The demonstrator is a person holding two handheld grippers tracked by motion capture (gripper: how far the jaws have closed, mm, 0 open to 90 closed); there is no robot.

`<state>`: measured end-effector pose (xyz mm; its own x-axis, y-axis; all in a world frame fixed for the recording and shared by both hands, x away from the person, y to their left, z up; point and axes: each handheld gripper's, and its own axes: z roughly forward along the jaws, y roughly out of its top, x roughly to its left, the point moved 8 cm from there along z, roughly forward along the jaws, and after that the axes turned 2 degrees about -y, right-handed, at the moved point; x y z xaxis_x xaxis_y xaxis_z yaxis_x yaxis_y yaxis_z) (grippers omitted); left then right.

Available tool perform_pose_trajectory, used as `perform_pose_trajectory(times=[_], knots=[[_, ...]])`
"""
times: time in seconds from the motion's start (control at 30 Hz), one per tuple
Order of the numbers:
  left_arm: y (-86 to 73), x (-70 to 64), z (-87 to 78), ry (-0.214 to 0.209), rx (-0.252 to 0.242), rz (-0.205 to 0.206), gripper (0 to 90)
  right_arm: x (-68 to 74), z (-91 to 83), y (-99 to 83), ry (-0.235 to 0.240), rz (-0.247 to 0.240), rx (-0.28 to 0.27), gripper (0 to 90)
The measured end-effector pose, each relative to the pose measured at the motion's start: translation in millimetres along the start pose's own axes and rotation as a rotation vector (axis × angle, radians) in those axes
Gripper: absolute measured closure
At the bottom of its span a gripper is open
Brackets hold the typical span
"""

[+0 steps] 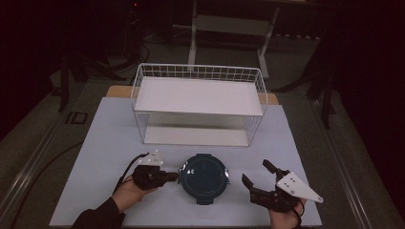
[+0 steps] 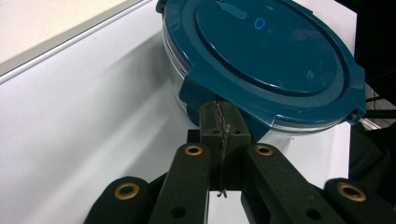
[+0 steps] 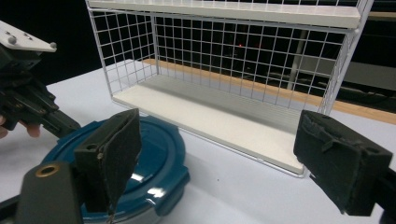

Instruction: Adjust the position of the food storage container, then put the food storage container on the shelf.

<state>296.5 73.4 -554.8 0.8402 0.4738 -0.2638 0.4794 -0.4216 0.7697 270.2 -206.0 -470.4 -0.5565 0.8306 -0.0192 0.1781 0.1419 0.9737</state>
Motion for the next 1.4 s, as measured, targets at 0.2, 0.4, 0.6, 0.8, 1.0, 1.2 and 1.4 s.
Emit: perform_pose_trajectory(times=[0.2,0.4,0.6,0.8,1.0,1.2,1.4], knots=[[5.7,-5.2,10.1,-0.007,-0.001,0.008,89.9,0.2,-0.3,0.0,0.003,0.0,0.0,15.1],[12.5,-9.6,21.3,-0.017,-0.006,0.016,89.8,1.8,-0.1,0.0,0.007,-0.003,0.0,15.1],[14.7,-9.7,24.3,-0.021,-0.006,0.02,89.7,1.9,-0.1,-0.2,0.01,-0.001,0.001,15.1],[22.7,-8.6,9.5,-0.037,-0.048,-0.013,56.6,0.4,-2.3,0.7,0.007,-0.001,-0.006,15.1],[29.2,-11.0,-9.3,-0.038,-0.085,-0.068,15.3,0.8,-0.1,-0.5,0.017,-0.003,0.007,15.1],[38.9,-16.3,-12.9,-0.011,-0.107,-0.101,1.0,2.8,3.4,-1.8,0.049,0.0,0.03,15.1],[42.4,-18.4,-4.2,0.004,-0.094,-0.125,1.0,6.5,3.8,5.2,0.073,-0.03,0.023,16.0]])
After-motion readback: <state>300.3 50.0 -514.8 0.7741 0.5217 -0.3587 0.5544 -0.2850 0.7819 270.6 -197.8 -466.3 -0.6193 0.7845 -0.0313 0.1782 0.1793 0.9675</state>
